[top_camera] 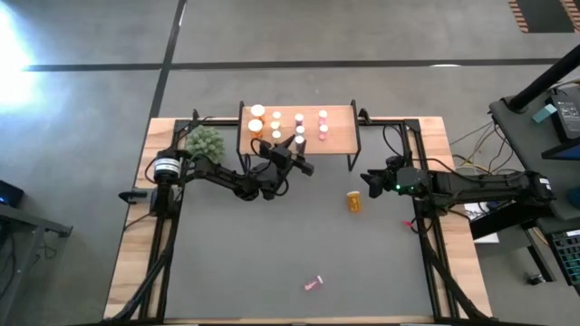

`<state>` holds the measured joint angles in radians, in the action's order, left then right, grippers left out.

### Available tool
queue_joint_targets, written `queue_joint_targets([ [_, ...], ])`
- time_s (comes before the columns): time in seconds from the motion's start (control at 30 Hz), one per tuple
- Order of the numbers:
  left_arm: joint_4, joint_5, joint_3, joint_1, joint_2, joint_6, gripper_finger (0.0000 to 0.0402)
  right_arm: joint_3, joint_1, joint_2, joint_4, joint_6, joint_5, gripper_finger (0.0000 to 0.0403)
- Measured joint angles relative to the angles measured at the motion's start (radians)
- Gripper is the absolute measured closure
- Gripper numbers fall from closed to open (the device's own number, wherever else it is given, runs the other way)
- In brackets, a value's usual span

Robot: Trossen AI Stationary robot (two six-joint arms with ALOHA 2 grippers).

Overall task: Pick and place medicine bottles onto shelf by color
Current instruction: Put the blue pill bottle on the shelf aligned with the other blue pill bottles, then put the pink pill bottle on the shelf aligned with the other pink pill bottles

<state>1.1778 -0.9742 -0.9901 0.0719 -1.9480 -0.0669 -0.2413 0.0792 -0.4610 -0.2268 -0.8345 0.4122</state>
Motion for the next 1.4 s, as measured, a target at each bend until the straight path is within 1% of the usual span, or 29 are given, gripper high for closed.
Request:
queue_joint_targets([
  [0.1,0.013,0.007,0.0,-0.001,0.0,-0.038,0.0214,0.0,0.0,0.0,0.0,0.0,0.0,0.02],
  [0.27,0.057,0.026,0.0,-0.006,0.0,-0.068,0.0212,0.0,0.0,0.0,0.0,0.0,0.0,0.02],
  [0.5,0.245,0.048,0.0,-0.029,0.004,-0.231,0.0212,0.0,0.0,0.0,0.0,0.0,0.0,0.02],
  [0.63,0.285,0.09,0.0,-0.054,0.045,-0.314,0.0212,0.0,0.0,0.0,0.0,0.0,0.0,0.02],
  [0.77,0.274,0.154,-0.013,-0.088,0.112,-0.341,0.0212,0.0,0.0,0.0,0.0,0.0,0.0,0.02],
  [0.83,0.268,0.166,-0.014,-0.107,0.149,-0.34,0.0212,0.0,0.0,0.0,0.0,0.0,0.0,0.0199],
  [0.93,0.205,0.179,-0.017,-0.137,0.211,-0.339,0.0212,0.0,0.0,0.0,0.0,0.0,0.0,0.02],
  [1.0,0.133,0.209,-0.017,-0.157,0.26,-0.333,0.0212,0.0,0.0,0.0,0.0,0.0,0.0,0.02],
  [1.13,-0.06,0.289,-0.023,-0.199,0.351,-0.331,0.0212,0.0,0.0,0.0,0.0,0.0,0.0,0.02],
  [1.23,-0.208,0.325,-0.045,-0.233,0.403,-0.321,0.0212,0.0,0.0,0.0,0.0,0.0,0.0,0.0199],
  [1.3,-0.312,0.338,-0.06,-0.256,0.435,-0.27,0.0212,0.0,0.0,0.0,0.0,0.0,0.0,0.0199],
  [1.4,-0.437,0.357,-0.074,-0.284,0.468,-0.135,0.0212,0.0,0.0,0.0,-0.001,0.0,0.0,0.0199],
])
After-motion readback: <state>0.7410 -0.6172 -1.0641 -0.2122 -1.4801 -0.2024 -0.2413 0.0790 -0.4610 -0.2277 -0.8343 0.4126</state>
